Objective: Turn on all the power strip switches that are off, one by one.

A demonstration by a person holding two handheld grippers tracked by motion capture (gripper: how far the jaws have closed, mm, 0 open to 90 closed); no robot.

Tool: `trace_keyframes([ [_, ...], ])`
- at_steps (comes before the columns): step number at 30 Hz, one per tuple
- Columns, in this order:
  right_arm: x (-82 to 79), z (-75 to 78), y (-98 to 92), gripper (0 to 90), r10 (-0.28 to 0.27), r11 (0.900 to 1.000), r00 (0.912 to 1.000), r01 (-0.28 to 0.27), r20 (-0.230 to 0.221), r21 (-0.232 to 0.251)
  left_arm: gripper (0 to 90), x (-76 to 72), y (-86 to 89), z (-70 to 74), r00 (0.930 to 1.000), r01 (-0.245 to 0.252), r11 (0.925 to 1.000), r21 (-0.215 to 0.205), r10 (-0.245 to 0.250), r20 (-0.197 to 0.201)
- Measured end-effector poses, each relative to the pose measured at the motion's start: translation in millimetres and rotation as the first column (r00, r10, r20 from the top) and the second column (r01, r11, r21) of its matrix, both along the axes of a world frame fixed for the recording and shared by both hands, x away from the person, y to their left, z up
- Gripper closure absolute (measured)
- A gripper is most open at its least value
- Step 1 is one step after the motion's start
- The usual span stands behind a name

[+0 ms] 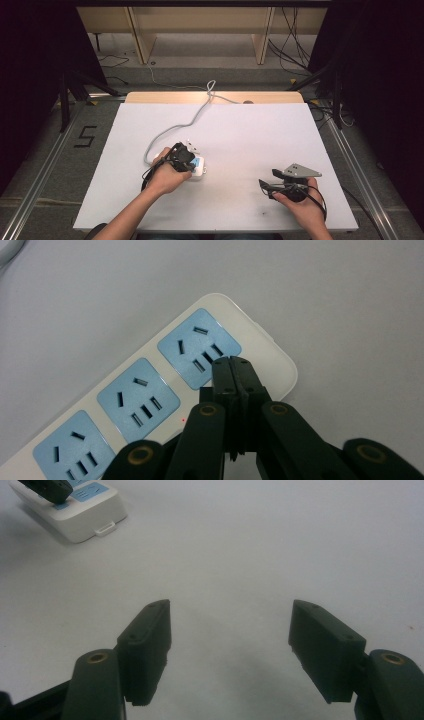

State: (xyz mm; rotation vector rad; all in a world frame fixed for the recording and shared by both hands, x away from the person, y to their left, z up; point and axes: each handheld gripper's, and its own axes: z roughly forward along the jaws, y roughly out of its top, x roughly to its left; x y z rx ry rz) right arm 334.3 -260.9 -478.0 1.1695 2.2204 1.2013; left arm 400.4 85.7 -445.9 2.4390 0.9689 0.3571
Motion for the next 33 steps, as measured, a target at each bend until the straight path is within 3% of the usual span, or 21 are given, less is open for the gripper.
trace_keyframes([
  [10,0.3,-0.1,-0.7,34.3,-0.002,1.000,1.0000,0.002,0.001,0.004,89.6,2.2,5.1,0.3,1.0000,0.002,0.9996,-0.029,-0.002,-0.007],
  [32,0.0,0.7,-1.3,34.3,-0.002,1.000,1.0000,0.002,0.002,0.003,89.2,-0.3,17.0,9.3,0.9989,-0.019,0.9974,-0.070,0.022,0.040],
  [33,0.0,0.7,-1.4,34.3,-0.002,1.000,1.0000,0.002,0.002,0.004,85.7,-0.5,17.7,9.8,0.9990,-0.024,0.9969,-0.075,0.027,0.037],
])
